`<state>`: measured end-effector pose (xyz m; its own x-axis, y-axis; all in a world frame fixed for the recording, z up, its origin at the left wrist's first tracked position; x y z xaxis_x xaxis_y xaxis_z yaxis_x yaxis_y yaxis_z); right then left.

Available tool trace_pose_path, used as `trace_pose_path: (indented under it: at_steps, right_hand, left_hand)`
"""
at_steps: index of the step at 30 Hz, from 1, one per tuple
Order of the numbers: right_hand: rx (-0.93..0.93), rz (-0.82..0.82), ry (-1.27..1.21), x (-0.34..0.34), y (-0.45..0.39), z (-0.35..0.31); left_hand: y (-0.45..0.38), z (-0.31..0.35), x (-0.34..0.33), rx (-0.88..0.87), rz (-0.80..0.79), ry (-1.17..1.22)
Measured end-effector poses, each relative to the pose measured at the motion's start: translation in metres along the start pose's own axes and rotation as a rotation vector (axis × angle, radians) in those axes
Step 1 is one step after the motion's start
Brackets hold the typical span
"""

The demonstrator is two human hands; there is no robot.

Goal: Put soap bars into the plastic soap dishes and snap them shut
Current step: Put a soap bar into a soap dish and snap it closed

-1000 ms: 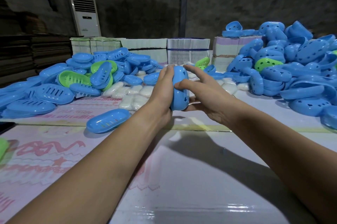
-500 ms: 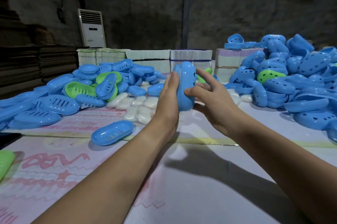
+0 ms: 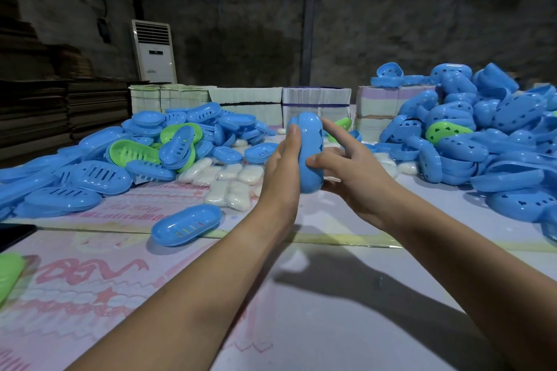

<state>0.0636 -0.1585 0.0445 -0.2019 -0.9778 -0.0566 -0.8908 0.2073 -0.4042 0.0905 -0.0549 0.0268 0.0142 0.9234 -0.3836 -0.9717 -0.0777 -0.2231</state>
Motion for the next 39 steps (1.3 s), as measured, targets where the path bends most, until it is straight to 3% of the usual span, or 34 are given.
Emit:
trace_pose_path:
  at_steps: [7, 27, 39]
  right_hand:
    - [-0.089, 0.034, 0.013, 0.003, -0.003, 0.005]
    - [-0.090, 0.043, 0.095, 0.007, -0.004, 0.008]
    - [-0.064, 0.107, 0.066, -0.001, 0.003, 0.011]
  left_hand:
    - [0.001, -0.004, -0.001, 0.166, -0.013, 0.076]
    - [-0.002, -0.008, 0.005, 0.313, 0.038, 0.252]
    - [0.001, -0.009, 0.002, 0.298, -0.027, 0.153]
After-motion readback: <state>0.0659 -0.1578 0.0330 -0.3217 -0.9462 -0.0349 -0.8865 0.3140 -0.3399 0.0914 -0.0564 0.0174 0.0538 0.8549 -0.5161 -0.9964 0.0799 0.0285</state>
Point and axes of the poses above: each hand's wrist, its own y-axis away from the middle knuckle, its own x-axis out of the back of the hand, z = x × y, the point moved 6 cm from there along -y, towards the middle knuckle, and after that the axes turned 15 degrees about z, right-handed, at the moved point
